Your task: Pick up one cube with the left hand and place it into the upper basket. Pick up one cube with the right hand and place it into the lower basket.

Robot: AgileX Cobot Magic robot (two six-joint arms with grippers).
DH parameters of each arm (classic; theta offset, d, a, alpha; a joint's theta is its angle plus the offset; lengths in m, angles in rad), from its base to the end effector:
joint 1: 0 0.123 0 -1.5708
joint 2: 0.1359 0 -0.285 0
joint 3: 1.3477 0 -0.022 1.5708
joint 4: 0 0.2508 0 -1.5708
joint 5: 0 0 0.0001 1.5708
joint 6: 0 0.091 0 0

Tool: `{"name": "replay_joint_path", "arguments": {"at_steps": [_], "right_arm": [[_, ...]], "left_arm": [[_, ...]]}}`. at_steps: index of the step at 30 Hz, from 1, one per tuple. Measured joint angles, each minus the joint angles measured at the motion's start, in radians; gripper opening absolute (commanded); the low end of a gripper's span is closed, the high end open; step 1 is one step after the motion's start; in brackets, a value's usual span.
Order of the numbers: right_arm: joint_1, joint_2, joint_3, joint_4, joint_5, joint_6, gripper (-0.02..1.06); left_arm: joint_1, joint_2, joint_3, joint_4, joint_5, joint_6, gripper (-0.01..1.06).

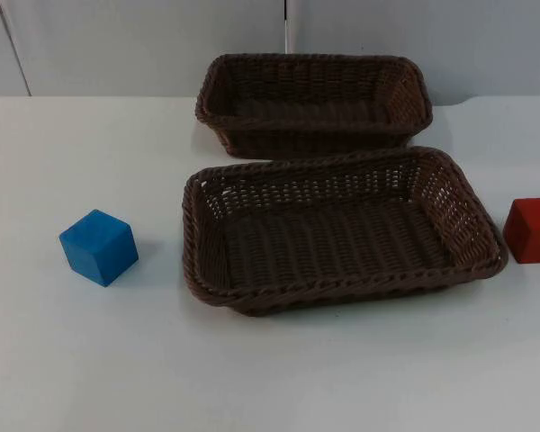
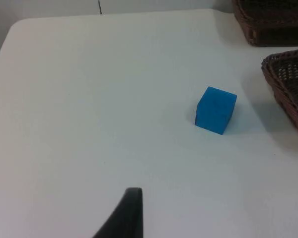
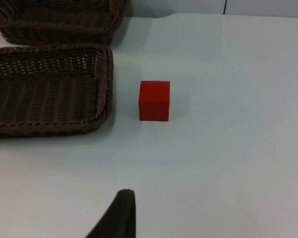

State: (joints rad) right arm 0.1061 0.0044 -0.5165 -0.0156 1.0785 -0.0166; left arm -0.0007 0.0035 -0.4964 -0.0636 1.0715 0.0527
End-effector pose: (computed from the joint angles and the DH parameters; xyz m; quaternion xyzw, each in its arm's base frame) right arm -0.0066 -0.0020 0.2804 -0.0520 0.8531 0.0154 0.5189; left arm -0.0044 -0.0051 0.2756 0.0242 0.8571 -0.0184 0.5143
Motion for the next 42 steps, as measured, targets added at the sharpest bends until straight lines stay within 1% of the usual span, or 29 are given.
{"name": "replay_joint_path", "arguments": {"at_steps": [9,25,31,34,37,42], "right_arm": [[0.0,0.0,0.0,0.0,0.0,0.0,1.05],[0.0,0.0,0.0,-0.002,0.0,0.0,1.05],[0.0,0.0,0.0,-0.002,0.0,0.0,1.05],[0.0,0.0,0.0,-0.002,0.0,0.0,1.05],[0.0,0.0,0.0,-0.002,0.0,0.0,1.05],[0.0,0.0,0.0,-0.002,0.0,0.002,1.05]], "left_arm": [[0.0,0.067,-0.031,-0.017,-0.023,0.0,1.02],[0.0,0.173,-0.033,-0.03,-0.066,0.006,1.02],[0.0,0.223,-0.033,-0.047,-0.121,0.018,1.02],[0.0,0.253,-0.033,-0.074,-0.144,0.044,1.02],[0.0,0.312,-0.033,-0.128,-0.188,0.106,1.02],[0.0,0.398,-0.033,-0.172,-0.222,0.135,1.02]]}}
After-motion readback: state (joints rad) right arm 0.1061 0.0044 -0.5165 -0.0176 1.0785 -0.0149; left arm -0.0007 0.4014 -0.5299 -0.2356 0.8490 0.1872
